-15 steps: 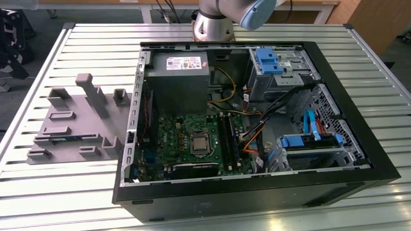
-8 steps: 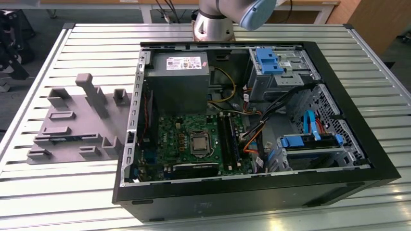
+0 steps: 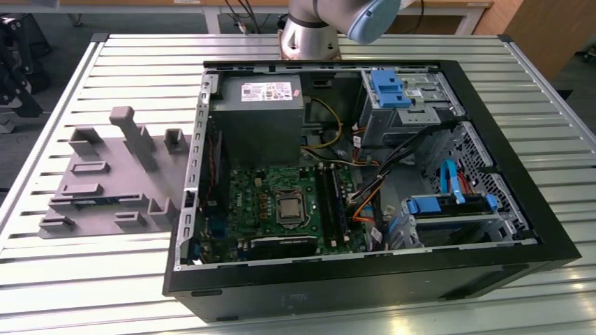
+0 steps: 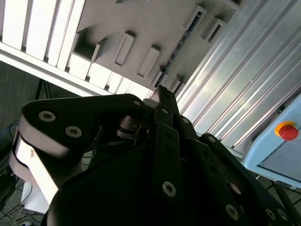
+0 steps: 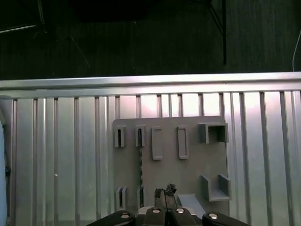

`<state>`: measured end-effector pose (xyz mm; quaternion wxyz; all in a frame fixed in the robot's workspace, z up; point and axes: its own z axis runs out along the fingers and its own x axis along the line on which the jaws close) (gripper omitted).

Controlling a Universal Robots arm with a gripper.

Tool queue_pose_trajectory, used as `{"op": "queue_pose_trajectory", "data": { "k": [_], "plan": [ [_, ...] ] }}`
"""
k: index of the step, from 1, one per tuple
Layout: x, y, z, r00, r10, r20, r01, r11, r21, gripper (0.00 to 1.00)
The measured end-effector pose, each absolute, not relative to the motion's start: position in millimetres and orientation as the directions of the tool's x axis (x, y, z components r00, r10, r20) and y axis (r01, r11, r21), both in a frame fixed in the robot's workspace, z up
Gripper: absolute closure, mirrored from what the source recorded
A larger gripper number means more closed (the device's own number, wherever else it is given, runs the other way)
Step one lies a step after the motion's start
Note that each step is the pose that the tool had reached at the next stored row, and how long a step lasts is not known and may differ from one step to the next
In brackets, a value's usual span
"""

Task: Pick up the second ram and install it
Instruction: 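Pick up the second ram and move it above second insertion slot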

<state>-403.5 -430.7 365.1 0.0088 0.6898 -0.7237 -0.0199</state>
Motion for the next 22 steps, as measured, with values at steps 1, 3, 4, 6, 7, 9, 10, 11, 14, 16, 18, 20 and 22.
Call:
{"op": "queue_pose_trajectory", "data": {
  "k": [1,3,4,6,7,9,10,11,14,16,18,20,22],
  "plan": [
    [-404,-431,365,-0.048,-0.999,-0.015,-0.998,0.048,0.041,0.89],
    [-403,-431,365,-0.048,-0.999,-0.014,-0.998,0.048,0.041,0.89],
    [-403,-431,364,-0.048,-0.999,-0.014,-0.998,0.048,0.04,0.84],
    [-404,-431,361,-0.048,-0.999,-0.014,-0.998,0.048,0.04,0.77],
    [-405,-431,359,-0.048,-0.999,-0.014,-0.998,0.048,0.04,0.7],
    [-405,-431,356,-0.048,-0.999,-0.014,-0.998,0.048,0.04,0.7],
    [-406,-431,354,-0.048,-0.999,-0.014,-0.998,0.048,0.04,0.7],
    [-406,-431,352,-0.048,-0.999,-0.014,-0.998,0.048,0.04,0.7],
    [-408,-432,347,-0.048,-0.999,-0.014,-0.998,0.048,0.04,0.69],
    [-409,-432,343,-0.048,-0.999,-0.014,-0.998,0.048,0.04,0.63],
    [-410,-432,340,-0.048,-0.999,-0.014,-0.998,0.048,0.04,0.63],
    [-411,-433,336,-0.048,-0.999,-0.014,-0.998,0.048,0.04,0.63],
    [-413,-433,332,-0.048,-0.999,-0.014,-0.998,0.048,0.039,0.63]
  ]
}}
